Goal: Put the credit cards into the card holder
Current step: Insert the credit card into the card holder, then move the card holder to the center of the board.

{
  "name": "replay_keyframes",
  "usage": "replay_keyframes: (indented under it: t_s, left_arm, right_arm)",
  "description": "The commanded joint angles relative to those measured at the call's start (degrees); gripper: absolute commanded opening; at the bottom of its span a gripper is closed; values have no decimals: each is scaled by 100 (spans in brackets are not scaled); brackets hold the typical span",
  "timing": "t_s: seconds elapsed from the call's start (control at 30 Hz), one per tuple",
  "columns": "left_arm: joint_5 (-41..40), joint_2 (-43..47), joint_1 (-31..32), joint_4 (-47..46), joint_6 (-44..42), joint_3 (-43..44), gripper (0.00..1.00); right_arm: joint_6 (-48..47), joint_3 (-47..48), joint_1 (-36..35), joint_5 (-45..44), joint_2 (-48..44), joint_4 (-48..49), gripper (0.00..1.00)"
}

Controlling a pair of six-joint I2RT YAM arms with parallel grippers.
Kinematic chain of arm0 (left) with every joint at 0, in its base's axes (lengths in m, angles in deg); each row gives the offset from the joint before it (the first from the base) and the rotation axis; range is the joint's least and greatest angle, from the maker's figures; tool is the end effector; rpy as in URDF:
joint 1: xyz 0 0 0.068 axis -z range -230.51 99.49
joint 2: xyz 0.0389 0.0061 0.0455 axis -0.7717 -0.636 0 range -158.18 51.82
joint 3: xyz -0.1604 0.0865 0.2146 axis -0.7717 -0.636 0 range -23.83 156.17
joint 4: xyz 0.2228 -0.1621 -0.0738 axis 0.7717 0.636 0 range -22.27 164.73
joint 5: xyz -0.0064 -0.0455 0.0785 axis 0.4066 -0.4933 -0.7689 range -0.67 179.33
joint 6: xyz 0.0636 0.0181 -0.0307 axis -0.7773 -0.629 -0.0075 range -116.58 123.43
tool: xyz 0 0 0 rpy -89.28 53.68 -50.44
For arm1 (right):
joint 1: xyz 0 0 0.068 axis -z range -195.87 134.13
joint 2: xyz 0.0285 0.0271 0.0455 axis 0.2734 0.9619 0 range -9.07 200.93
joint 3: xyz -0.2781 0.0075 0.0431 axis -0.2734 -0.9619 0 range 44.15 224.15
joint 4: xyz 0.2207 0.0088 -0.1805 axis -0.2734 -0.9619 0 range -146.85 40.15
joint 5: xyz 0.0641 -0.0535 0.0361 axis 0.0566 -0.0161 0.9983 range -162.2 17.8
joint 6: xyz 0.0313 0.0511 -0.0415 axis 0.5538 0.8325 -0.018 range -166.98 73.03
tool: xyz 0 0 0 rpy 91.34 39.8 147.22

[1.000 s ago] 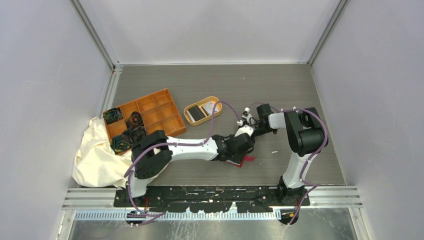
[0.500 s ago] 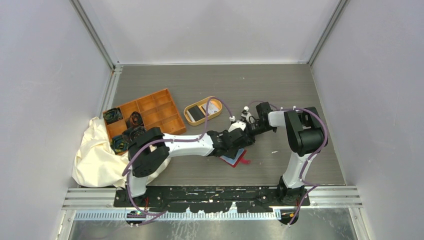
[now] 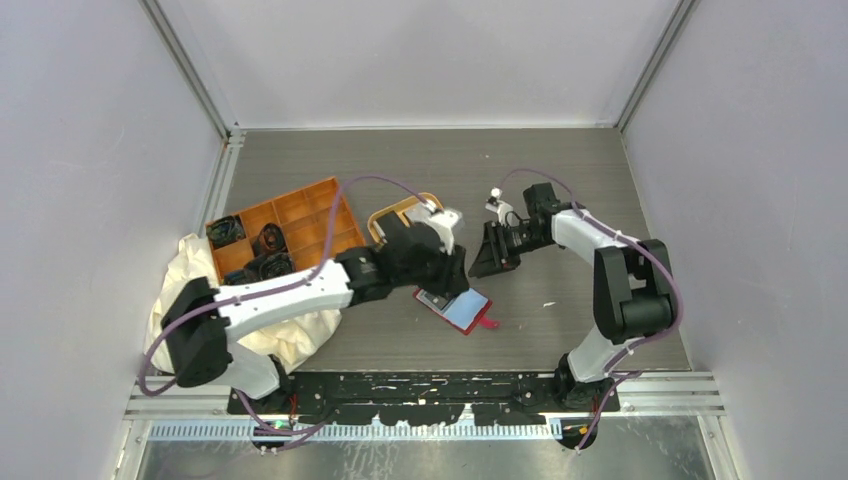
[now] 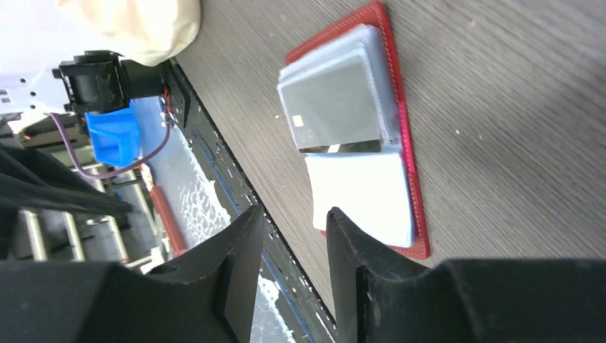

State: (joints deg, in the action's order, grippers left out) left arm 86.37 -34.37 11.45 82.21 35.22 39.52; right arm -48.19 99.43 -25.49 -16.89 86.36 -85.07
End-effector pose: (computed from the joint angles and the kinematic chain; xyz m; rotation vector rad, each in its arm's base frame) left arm 0.1821 -0.3350 0.2548 0.5835 2.2814 -0.8092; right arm 0.3058 0.1023 0.1519 -0.4243 2.6013 1.3992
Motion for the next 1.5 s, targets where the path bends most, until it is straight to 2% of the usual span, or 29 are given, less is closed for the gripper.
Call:
replay_keyframes:
  t_s: [0.0,0.13,0.27,0.37,0.67,0.93,1.0,1.07,1.13,1.17,1.2,1.27,1.33,1.4,1.47]
  left_arm:
    - [1536,754,-764,-513,1141,367,48]
    - [1018,1043,-912,539,1890,1346,54]
    - [614,1170,-898,1549,2479,2366,55]
    - [473,1270,-885,1926,2667,2862,55]
    - [130,1582,-889,2162,2563,3460,55]
    - [71,1693,-887,2058,2592,3485,55]
    - [90,1666,-890,2020,2287,3479,55]
    - [-336,1746,-919,2005,1778,3330,69]
    - [-665,1947,-1080,1798,1172,2867,85]
    - [-605,2113,-1193,1521,791,2474,94]
    - [-477,2351,-1378,1053,401,1984,95]
    - [118,2505,-1805,211,-163,1149,95]
    - [1219,2322,-2439,-121,-412,692,95]
    - [2032,1919,-3098,-194,-309,439,90]
    - [2706,1395,-3678,-240,-253,302,80]
  right_arm:
    - [-1048,456,75,-126,-692,-875,44]
    - [-1356,536,227,-439,-1206,-1045,44]
    - [-1396,492,376,-783,-1575,-958,44]
    - [-1290,496,418,-902,-1737,-889,45]
    - [-1325,387,698,-724,-1837,-793,44]
    - [-1406,338,698,-630,-2021,-819,44]
    - [-1579,241,678,-533,-2216,-753,45]
    - [-1905,88,579,-376,-2433,-685,47]
    - [-2620,-107,374,-174,-2666,-703,50]
    - [-3147,-222,216,-136,-2805,-811,51]
    - [-3627,-370,39,-172,-2909,-887,51]
    - [-4619,-533,-322,-225,-2992,-1072,51]
    - [-5313,-598,-728,-332,-2879,-1213,50]
    - [-5635,-671,-1223,-618,-2710,-1141,47]
    - [-5782,-787,-1793,-1067,-2539,-921,43]
